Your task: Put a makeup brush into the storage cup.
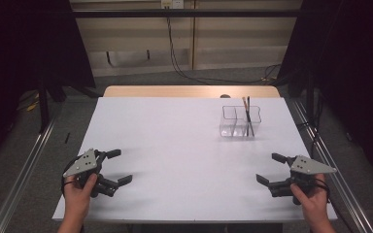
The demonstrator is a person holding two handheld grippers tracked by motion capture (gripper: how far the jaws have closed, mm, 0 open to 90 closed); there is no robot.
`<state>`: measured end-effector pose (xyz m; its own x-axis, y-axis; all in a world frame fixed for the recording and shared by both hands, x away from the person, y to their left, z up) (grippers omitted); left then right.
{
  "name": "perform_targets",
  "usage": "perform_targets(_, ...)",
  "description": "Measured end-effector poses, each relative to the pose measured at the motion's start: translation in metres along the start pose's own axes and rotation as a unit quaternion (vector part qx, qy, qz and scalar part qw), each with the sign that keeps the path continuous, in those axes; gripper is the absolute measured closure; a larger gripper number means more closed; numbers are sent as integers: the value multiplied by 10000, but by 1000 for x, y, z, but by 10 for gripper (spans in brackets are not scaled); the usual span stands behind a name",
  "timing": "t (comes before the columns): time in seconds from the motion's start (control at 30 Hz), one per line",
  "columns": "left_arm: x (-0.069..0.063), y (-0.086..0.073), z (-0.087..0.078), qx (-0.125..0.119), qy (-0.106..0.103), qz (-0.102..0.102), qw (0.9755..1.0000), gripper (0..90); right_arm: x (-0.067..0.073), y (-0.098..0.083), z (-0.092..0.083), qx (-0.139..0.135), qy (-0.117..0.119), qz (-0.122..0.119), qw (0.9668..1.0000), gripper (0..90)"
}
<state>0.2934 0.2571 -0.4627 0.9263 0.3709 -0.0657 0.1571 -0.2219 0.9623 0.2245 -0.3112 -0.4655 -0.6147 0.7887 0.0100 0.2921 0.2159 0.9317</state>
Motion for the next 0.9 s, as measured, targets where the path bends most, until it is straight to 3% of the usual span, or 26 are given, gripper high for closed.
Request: perform_targets(0.9, 1, 2, 0, -16, 6, 28, 10000, 2, -3, -6, -9, -13, -12, -42, 10000, 34)
Point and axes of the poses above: each handheld gripper's, and its own axes: z roughly forward along the jaws, y roughly out of its top, x roughly to its left, the point moved 1 cm from there along z, roughly forward along the jaws, and after that the axes turned 3 degrees about -y, right-handed, at the moved point
